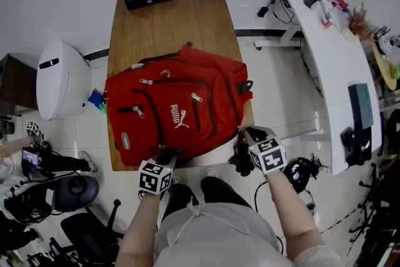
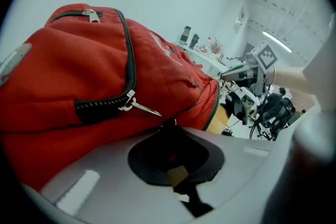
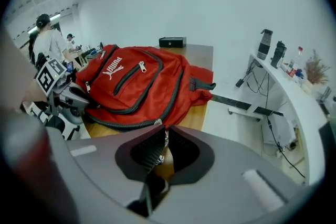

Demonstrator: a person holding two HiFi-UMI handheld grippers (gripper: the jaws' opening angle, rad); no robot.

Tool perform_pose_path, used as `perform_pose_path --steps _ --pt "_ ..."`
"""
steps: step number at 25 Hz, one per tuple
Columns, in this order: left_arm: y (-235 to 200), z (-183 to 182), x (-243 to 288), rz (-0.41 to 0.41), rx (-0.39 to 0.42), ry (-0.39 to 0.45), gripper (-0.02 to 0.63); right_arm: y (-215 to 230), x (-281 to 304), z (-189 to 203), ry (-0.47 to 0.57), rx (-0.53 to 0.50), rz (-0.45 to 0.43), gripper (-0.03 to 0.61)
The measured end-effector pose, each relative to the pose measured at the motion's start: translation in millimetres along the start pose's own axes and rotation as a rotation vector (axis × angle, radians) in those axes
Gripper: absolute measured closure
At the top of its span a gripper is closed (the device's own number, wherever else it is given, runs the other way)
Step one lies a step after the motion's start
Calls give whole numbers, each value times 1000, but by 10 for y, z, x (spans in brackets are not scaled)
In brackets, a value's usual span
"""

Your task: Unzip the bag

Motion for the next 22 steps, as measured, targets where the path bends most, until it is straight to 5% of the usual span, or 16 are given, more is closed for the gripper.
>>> perform_pose_path --steps 3,10,17,22 --pt "72 -40 -177 14 -64 89 607 -8 -221 -33 117 -7 5 569" --pt "291 -209 -853 -34 -90 328 607 -398 -714 -142 403 -46 -188 571" --pt "545 3 -1656 -51 -47 541 607 -1223 -1076 201 457 -162 -116 571" --pt "682 434 -2442 -40 83 681 607 -2163 -1353 503 535 -254 -28 571"
Point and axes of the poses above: the fingertips, and each gripper's own axes: x forward along the fingers, y to its right, z out of its underside, the point moved 6 cm from there along -x, backward along the fingers, and after that the axes turned 14 degrees about -z, right-handed, at the moved point
